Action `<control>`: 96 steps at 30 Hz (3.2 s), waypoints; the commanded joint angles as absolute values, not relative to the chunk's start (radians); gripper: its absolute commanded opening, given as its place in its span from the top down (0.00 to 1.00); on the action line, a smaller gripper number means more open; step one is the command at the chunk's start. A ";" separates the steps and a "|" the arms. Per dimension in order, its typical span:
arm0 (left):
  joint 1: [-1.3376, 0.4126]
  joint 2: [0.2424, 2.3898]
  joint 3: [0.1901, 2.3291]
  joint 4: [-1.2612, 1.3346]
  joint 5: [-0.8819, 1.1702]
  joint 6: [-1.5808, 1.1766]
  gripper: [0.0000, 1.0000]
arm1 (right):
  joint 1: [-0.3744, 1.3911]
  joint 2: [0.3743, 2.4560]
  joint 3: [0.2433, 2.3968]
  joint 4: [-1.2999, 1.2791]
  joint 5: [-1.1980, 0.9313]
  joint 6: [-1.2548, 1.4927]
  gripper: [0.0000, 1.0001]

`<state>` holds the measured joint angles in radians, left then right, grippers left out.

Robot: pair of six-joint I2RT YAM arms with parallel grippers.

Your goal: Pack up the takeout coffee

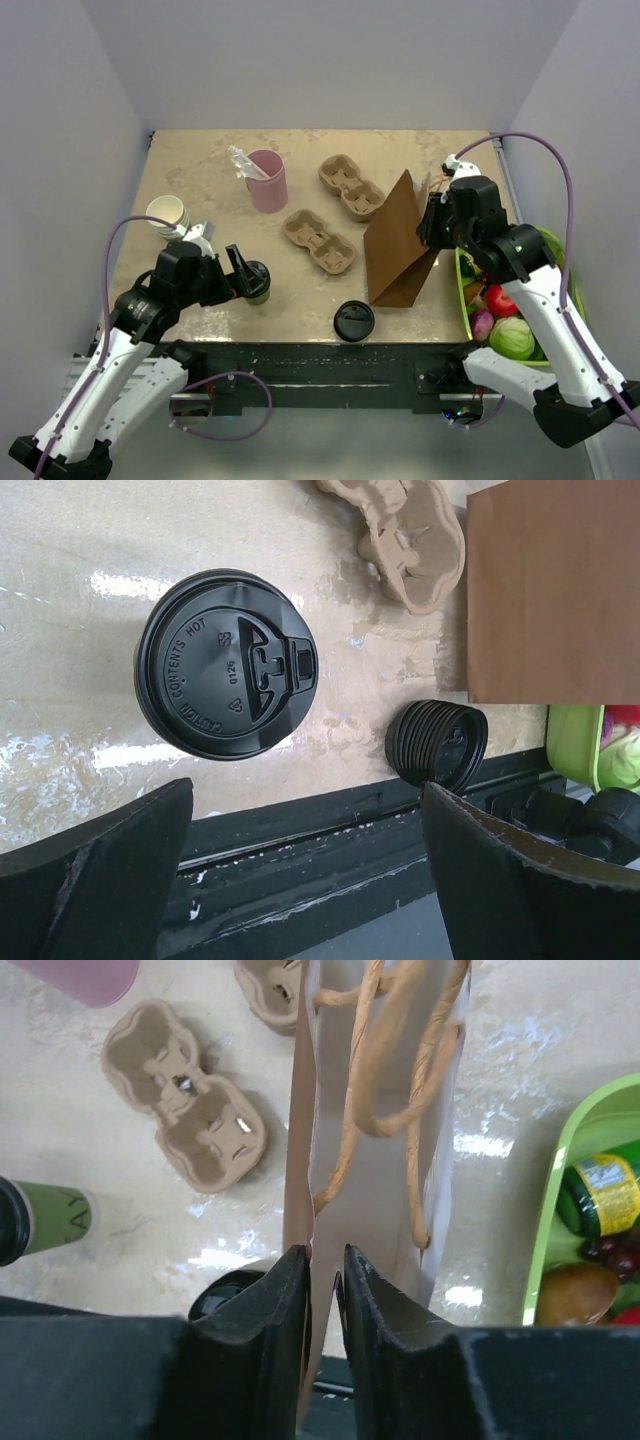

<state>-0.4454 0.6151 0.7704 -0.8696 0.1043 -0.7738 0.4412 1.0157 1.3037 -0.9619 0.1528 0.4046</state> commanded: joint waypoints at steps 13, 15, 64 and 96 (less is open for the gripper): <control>-0.445 0.629 0.802 -0.847 0.107 -0.747 0.00 | 0.494 1.095 1.664 -1.014 0.190 0.261 0.17; -0.445 0.629 0.811 -0.853 0.103 -0.749 0.00 | 0.535 1.117 1.709 -1.000 0.187 0.239 0.16; -0.445 0.555 0.856 -0.994 0.032 -0.762 0.01 | 0.957 1.895 1.433 -0.532 0.377 0.238 0.86; -0.445 0.549 0.836 -0.983 0.048 -0.753 0.00 | 0.842 1.877 1.523 -0.693 0.575 0.750 0.37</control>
<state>-0.4454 0.5575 0.8402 -1.0103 0.0406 -0.7650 0.8421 1.8481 1.4136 -0.6617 0.5114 0.6895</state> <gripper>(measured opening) 0.994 0.595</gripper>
